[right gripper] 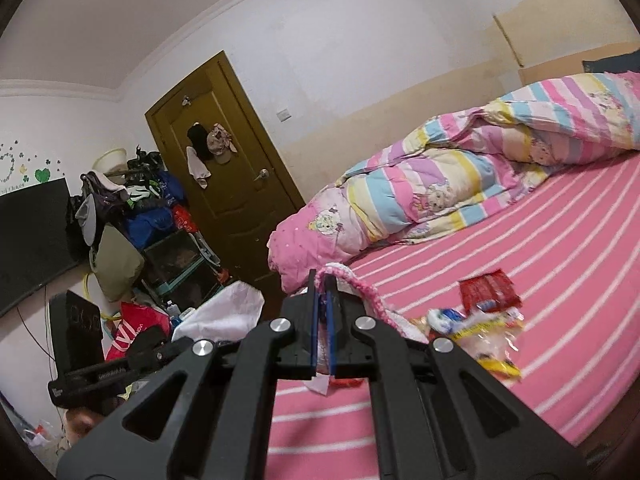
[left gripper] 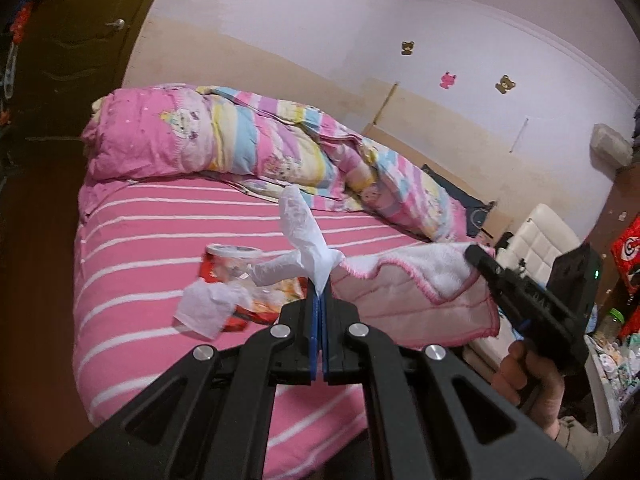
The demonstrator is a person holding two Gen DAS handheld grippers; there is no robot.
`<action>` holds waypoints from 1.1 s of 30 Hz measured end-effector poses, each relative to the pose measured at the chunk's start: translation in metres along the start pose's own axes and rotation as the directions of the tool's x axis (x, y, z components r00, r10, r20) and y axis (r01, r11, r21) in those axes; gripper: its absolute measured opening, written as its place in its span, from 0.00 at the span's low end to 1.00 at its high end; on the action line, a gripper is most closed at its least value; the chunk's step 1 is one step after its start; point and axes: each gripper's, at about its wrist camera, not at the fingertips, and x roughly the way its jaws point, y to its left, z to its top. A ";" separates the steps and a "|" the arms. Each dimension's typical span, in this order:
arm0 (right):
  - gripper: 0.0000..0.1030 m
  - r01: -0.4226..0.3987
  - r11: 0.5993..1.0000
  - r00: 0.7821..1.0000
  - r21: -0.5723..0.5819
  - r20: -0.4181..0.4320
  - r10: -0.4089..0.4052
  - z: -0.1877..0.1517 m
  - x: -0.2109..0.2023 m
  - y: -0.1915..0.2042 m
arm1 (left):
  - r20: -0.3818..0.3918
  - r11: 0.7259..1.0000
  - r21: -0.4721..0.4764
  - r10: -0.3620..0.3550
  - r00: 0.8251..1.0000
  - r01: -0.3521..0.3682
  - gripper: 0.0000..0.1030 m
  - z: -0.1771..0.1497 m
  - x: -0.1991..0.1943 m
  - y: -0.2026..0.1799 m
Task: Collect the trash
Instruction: 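Carry the tissue and cloth in both tools over to the trash bin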
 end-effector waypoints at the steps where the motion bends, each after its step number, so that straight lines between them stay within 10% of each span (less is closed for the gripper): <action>1: 0.04 0.010 1.000 1.000 0.000 0.000 -0.010 -0.002 -0.010 -0.002 | -0.009 1.000 0.003 -0.013 1.000 0.013 0.01 -0.005 0.000 -0.009; 12: 0.04 0.198 0.980 0.980 0.012 -0.027 -0.198 -0.051 -0.124 -0.043 | -0.143 0.988 0.038 -0.142 0.980 0.148 0.01 -0.047 0.027 -0.086; 19: 0.04 0.360 0.931 0.931 0.056 -0.092 -0.354 -0.097 -0.182 -0.101 | -0.287 0.969 0.064 -0.211 0.934 0.238 0.01 -0.086 0.073 -0.143; 25: 0.04 0.485 0.870 0.870 0.088 -0.157 -0.468 -0.137 -0.217 -0.152 | -0.425 0.944 0.065 -0.266 0.865 0.323 0.01 -0.127 0.120 -0.190; 33: 0.04 0.586 0.798 0.801 0.142 -0.247 -0.545 -0.191 -0.238 -0.205 | -0.651 0.918 0.068 -0.256 0.714 0.392 0.01 -0.203 0.195 -0.246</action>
